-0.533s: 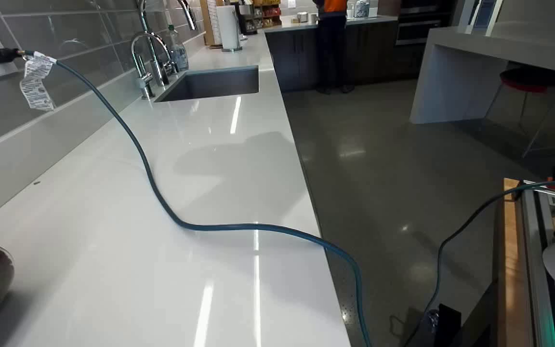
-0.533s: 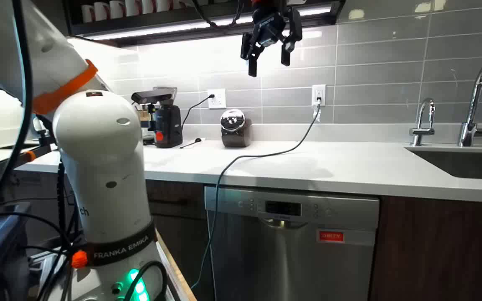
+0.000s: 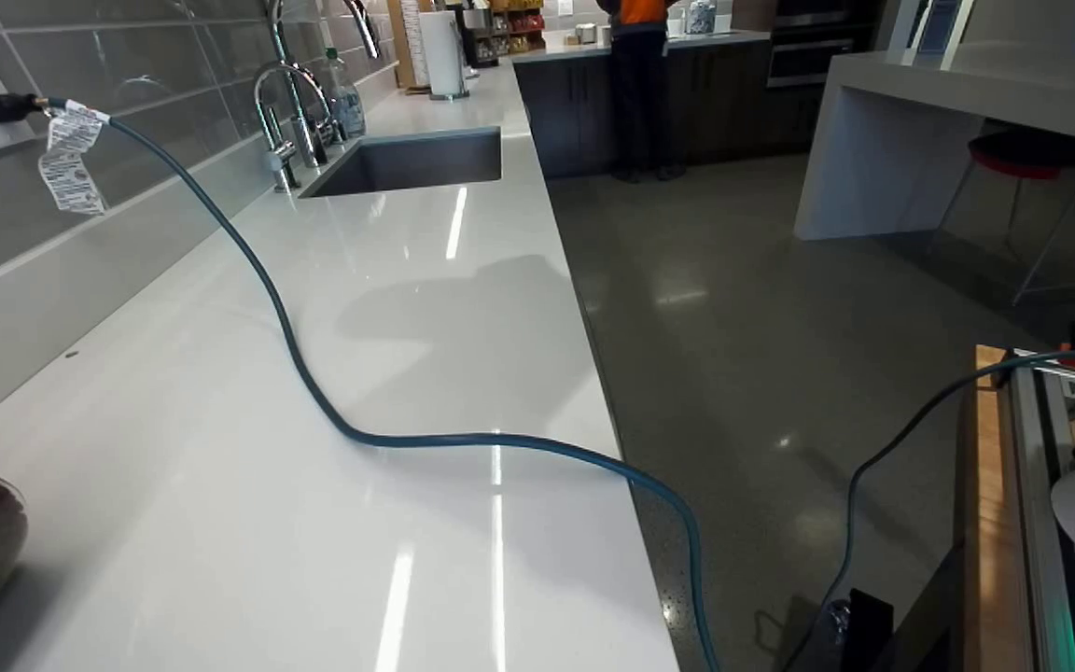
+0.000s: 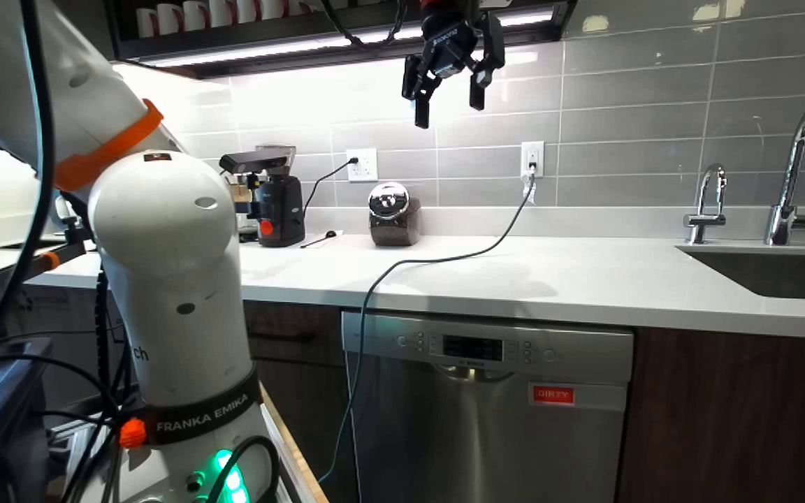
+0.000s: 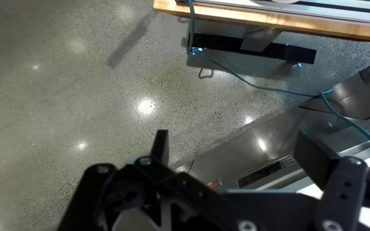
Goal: Press a button on the stove
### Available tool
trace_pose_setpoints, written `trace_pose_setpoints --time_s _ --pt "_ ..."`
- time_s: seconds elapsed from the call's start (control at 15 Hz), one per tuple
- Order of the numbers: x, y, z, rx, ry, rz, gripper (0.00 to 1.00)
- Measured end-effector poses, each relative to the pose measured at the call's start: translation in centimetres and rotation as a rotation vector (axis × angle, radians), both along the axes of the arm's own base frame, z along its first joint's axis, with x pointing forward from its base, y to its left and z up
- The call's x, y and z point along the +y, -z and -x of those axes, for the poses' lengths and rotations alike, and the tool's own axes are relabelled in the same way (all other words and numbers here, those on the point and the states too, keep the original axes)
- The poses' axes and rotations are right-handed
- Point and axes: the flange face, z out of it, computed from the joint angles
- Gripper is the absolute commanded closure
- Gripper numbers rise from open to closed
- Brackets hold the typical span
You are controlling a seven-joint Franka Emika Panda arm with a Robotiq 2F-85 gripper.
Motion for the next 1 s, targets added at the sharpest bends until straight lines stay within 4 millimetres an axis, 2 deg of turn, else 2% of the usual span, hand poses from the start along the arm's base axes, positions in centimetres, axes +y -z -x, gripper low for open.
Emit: trace_pose_setpoints --time_s 0.73,0.87,1.0 --pt "-0.2 0.1 -0.2 -0.010 0.008 -0.003 0.00" --pt "-1.1 1.1 -0.8 -0.027 0.018 -0.018 0.00" --pt "-2.3 3.0 -1.7 -0.045 0.024 -0.046 0.00"
